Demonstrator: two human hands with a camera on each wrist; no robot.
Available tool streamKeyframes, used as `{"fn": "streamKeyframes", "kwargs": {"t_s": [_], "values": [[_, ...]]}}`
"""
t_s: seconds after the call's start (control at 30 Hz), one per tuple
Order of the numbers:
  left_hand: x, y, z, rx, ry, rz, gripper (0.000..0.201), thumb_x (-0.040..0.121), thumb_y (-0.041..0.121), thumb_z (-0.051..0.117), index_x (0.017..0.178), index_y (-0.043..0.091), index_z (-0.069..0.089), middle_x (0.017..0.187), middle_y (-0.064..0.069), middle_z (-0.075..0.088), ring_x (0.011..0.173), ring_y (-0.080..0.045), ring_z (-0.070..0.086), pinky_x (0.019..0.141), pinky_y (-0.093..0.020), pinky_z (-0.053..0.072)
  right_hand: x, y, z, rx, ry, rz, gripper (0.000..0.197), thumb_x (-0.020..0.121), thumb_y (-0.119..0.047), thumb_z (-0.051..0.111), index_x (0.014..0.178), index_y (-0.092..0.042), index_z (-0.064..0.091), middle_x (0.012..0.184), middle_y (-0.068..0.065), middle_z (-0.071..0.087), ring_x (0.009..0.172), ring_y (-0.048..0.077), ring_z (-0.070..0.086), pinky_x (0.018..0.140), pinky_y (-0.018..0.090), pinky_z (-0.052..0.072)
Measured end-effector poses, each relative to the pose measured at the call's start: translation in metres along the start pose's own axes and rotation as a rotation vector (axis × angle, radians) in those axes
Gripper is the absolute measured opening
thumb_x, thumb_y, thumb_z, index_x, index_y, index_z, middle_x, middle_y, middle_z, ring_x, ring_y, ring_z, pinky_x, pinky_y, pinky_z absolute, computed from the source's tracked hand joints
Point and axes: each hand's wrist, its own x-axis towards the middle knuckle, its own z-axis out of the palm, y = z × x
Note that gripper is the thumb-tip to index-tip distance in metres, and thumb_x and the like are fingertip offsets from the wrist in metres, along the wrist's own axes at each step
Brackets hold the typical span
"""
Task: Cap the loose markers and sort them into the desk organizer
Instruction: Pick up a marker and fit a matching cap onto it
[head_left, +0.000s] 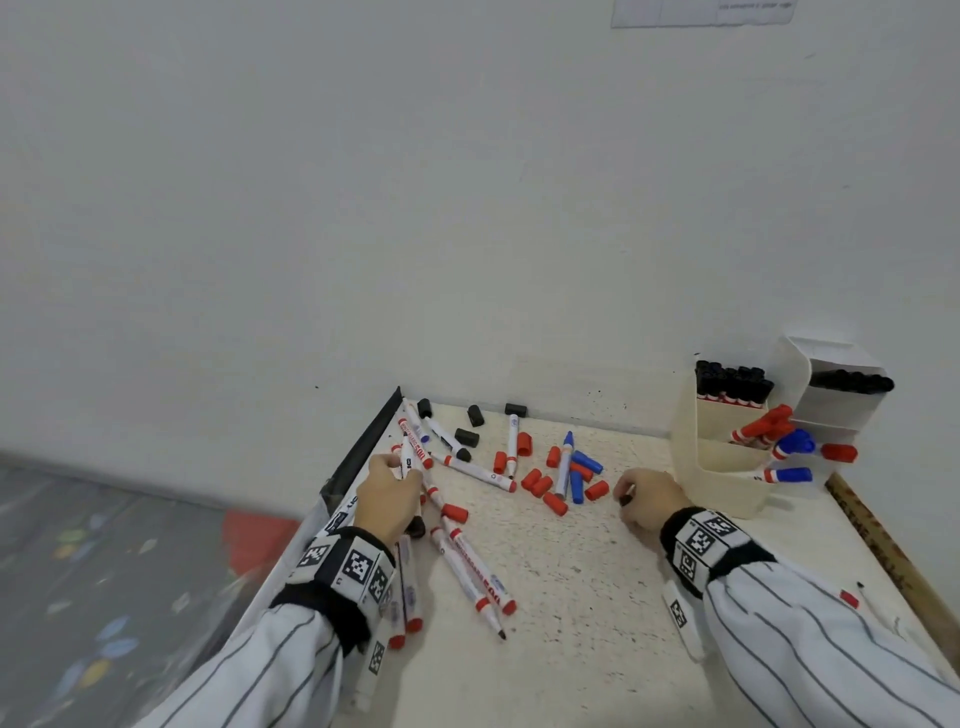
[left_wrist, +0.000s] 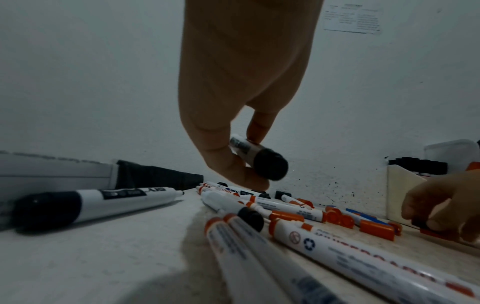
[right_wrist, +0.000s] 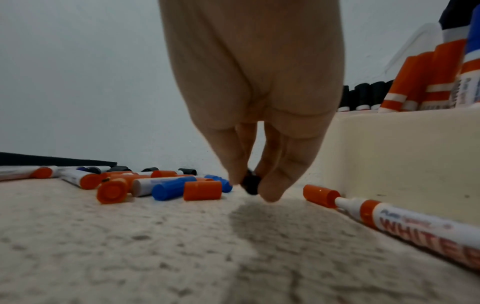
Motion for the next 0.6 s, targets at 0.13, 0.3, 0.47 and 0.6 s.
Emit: {"fn": "streamKeyframes", "kwargs": {"t_s": [0.13,0.3,0.47,0.6], "values": [[0.007,-0.004,-0.008,0.015,-0.024,-0.059,0.037,0.093,0.023,0.053,0.126,0.013,0.039,0.089,-0.001,0.05,0.078,-0.016,0.054,0.084,-0.04,0.053,0.019,-0.008,0.003,-0.016,0.163,0.056,0.031,0.088,-0.004,0.049,0.116,-0.014,0.058,0.121,0.011,0.055,0.106,0.025,0.055,0.092,0.032,0.047],[0.018,-0.008,-0.011,-0.019,-0.036,-0.083,0.032,0.093,0.018,0.053,0.122,0.015,0.041,0.084,0.002,0.053,0.075,-0.011,0.056,0.086,-0.042,0.054,0.039,-0.043,0.005,-0.097,0.212,0.019,0.041,0.088,-0.015,0.05,0.129,-0.017,0.05,0.14,0.009,0.038,0.127,0.027,0.037,0.104,0.039,0.034],[0.026,-0.01,-0.013,-0.032,-0.07,-0.096,0.025,0.092,0.018,0.053,0.115,0.017,0.043,0.085,0.004,0.054,0.081,-0.014,0.058,0.087,-0.042,0.053,0.059,-0.102,0.025,-0.03,0.042,-0.283,0.042,0.088,-0.014,0.047,0.128,-0.025,0.05,0.146,-0.001,0.034,0.135,0.022,0.028,0.11,0.044,0.026],[0.03,-0.011,-0.014,-0.032,-0.104,-0.097,0.019,0.093,0.021,0.051,0.109,0.021,0.042,0.09,0.001,0.058,0.082,-0.013,0.061,0.086,-0.04,0.055,0.066,-0.143,0.039,-0.132,-0.208,-0.398,0.052,0.09,-0.013,0.042,0.137,-0.033,0.039,0.153,-0.005,0.023,0.14,0.022,0.021,0.111,0.048,0.022]]}}
